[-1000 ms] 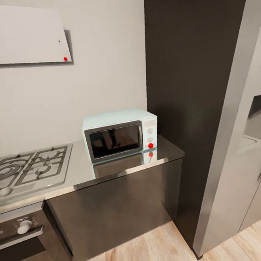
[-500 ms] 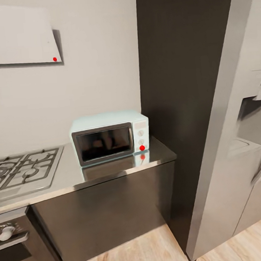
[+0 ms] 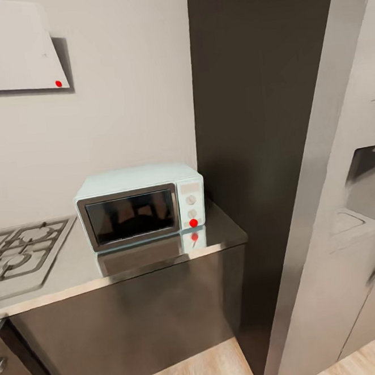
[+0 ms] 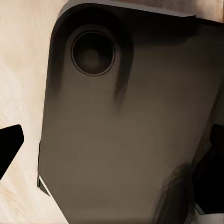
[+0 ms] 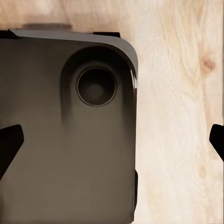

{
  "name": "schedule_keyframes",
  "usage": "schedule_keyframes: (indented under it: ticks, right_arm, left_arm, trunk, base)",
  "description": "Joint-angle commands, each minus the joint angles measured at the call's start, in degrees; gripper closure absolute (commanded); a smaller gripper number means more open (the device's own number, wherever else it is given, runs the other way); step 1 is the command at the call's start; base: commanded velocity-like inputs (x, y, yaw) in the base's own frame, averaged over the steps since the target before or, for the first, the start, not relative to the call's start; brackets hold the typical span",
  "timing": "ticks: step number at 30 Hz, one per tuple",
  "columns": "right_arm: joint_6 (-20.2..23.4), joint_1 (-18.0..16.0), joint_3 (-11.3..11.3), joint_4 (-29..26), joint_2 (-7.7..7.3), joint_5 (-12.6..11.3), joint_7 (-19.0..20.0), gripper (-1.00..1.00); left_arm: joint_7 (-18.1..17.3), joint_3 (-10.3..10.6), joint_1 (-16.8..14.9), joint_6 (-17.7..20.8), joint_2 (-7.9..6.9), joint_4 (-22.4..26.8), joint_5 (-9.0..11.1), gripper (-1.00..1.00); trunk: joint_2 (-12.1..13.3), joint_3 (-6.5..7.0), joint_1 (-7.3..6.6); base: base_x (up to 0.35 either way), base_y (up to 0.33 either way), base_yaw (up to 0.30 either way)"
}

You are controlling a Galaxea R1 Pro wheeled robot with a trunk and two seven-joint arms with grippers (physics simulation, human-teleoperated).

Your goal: In the kitchen, take the popcorn bag from the countertop, put it into the microwave, and heat it until the popcorn is cooked so the cooked popcorn ends up inside the bag.

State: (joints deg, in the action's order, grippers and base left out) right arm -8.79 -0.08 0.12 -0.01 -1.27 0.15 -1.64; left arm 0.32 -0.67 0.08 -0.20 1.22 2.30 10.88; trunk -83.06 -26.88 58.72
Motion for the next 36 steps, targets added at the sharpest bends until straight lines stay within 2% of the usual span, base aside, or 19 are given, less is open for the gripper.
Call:
schedule_keyframes:
  ticks: [1,36]
  right_arm:
    - [-0.2,0.0,0.0,0.0,-0.02,0.0,-0.1,-1.0]
    - [-0.3,0.0,0.0,0.0,-0.05,0.0,-0.2,-1.0]
  left_arm:
    - [0.0,0.0,0.0,0.0,0.01,0.1,0.3,-1.0]
    - [0.0,-0.1,0.0,-0.1,0.02,0.1,0.3,-1.0]
  trunk:
    - [0.0,-0.05,0.01]
    - [0.0,-0.05,0.01]
  base:
    - [0.048,-0.038,0.25]
    - [0.001,-0.001,0.271]
